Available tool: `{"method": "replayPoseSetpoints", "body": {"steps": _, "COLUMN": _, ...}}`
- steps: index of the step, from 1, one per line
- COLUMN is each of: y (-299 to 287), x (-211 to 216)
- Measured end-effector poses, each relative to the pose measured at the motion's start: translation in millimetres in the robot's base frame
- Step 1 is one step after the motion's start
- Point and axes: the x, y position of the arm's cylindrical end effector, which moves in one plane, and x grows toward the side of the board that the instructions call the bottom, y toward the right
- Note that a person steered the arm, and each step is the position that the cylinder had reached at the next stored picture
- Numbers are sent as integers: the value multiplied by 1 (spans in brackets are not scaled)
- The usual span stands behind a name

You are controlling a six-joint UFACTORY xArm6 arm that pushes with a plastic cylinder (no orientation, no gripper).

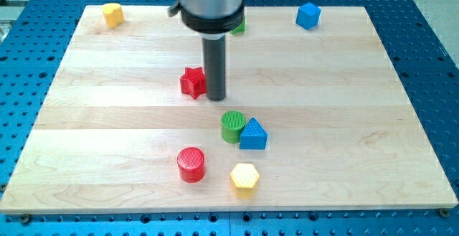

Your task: Place the red star and triangle in a horizontal line

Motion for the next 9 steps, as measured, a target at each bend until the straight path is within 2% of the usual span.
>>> {"method": "replayPoseSetpoints", "body": {"steps": 2, "y": -85, "x": -1}}
{"method": "replayPoseSetpoints", "body": {"steps": 3, "y": -46, "x": -3}}
{"method": "replayPoseSetpoints", "body": {"steps": 4, "y": -16, "x": -29}}
{"method": "replayPoseSetpoints", "body": {"steps": 6, "y": -70, "x": -32}}
{"method": "replayPoseSetpoints", "body": {"steps": 8, "y": -168, "x": -8}}
{"method": "replayPoseSetpoints", "body": {"steps": 9, "y": -170, "x": -8}}
